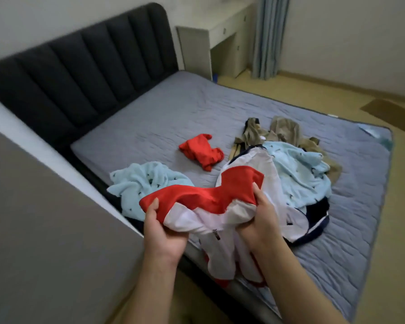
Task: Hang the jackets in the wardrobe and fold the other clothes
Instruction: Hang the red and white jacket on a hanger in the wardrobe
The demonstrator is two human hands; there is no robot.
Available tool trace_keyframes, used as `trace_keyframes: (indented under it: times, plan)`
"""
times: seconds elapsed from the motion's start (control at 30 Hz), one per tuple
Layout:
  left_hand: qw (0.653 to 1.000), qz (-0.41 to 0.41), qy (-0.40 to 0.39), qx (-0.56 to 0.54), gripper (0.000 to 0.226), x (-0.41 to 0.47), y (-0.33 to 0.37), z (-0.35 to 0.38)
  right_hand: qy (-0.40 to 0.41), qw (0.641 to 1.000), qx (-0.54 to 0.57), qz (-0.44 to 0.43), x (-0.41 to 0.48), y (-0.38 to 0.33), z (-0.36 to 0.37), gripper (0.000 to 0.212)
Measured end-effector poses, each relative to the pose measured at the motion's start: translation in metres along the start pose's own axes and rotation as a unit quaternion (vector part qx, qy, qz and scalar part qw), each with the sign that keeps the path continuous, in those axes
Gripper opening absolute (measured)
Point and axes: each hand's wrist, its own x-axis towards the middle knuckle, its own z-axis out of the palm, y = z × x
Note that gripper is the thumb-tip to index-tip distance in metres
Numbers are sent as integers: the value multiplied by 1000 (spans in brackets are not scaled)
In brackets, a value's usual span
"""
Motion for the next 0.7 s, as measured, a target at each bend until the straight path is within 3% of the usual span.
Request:
trace_keyframes:
  times: [0.23,0.37,0.5,0.7]
  plan:
    - [982,156,46,-94,39,-89,76,-56,-98,984,-104,109,-40,79,76,35]
    - [955,240,91,-149,33,-149,105,-104,-131,959,-180,177,-77,141,105,48]
    - [924,306,132,-189,35,-216,121,-160,-171,924,-229,255,-123,205,109,41]
    - [863,399,184,-251,41,-345,128,-249,-216,859,-302,352,-229,309,101,47]
